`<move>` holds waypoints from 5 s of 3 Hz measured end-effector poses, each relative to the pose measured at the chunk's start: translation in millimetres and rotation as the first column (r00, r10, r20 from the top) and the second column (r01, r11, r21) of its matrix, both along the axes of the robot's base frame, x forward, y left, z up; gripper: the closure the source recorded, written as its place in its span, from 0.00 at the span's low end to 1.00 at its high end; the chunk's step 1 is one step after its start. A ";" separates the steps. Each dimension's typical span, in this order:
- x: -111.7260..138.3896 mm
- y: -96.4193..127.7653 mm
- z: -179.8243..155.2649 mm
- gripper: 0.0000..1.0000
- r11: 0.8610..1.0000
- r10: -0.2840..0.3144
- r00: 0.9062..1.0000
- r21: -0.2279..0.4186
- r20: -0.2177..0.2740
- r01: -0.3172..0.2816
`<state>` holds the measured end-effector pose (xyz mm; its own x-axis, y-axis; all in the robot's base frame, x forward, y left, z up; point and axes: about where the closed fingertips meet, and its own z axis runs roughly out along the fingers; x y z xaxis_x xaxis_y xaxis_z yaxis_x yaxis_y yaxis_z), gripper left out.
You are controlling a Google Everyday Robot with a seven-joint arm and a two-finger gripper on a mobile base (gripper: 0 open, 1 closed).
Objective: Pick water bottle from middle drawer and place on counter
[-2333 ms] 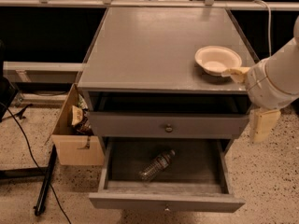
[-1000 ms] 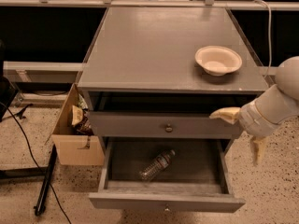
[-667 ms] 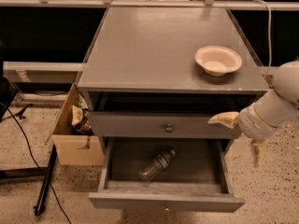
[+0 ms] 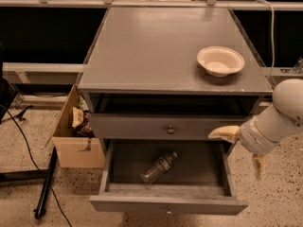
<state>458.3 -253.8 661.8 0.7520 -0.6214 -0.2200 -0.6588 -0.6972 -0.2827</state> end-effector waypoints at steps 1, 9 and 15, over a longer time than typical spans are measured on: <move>-15.1 -2.7 -28.5 0.00 0.996 0.092 0.994 -0.008 0.058 -0.091; 24.9 113.7 -84.8 0.00 0.993 0.122 0.828 -0.065 0.547 -0.103; 85.3 171.2 -167.3 0.00 0.995 0.074 0.890 -0.092 0.449 -0.036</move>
Offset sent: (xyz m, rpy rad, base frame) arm -0.0163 0.0143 -0.0905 -0.2082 -0.4906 0.2585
